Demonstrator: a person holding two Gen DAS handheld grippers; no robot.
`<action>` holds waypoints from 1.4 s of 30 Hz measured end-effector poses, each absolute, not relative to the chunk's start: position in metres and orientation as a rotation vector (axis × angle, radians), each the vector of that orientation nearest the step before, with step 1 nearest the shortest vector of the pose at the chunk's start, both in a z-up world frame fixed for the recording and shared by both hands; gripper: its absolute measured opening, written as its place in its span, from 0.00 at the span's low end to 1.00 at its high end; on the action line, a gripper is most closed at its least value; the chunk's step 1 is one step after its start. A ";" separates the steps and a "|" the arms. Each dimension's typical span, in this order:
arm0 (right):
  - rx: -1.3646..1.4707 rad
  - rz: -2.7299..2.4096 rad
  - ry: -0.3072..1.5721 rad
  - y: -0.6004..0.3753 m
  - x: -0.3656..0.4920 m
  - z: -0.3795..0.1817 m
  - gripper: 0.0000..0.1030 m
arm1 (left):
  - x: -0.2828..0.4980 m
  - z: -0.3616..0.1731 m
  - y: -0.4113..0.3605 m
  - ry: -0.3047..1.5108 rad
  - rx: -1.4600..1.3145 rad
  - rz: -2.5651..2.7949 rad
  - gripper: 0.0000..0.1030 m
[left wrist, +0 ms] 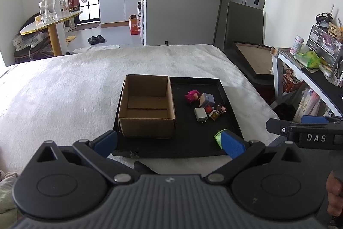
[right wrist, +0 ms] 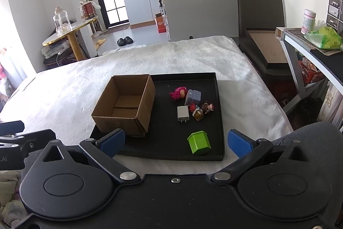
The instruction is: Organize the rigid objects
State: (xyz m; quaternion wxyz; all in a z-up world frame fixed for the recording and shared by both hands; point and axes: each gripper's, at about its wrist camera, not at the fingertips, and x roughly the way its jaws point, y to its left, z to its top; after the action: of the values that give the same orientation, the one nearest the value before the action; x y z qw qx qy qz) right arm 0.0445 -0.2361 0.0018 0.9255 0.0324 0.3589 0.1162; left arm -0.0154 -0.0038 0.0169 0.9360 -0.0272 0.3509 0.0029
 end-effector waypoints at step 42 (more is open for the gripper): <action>0.059 0.229 0.748 -0.233 0.043 -0.004 1.00 | -0.016 0.012 -0.007 0.715 -0.063 -0.004 0.99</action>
State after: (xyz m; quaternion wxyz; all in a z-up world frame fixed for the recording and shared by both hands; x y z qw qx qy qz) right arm 0.0429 -0.2333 -0.0040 0.9241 0.0290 0.3644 0.1117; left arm -0.0156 -0.0069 0.0123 0.9362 -0.0309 0.3500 -0.0021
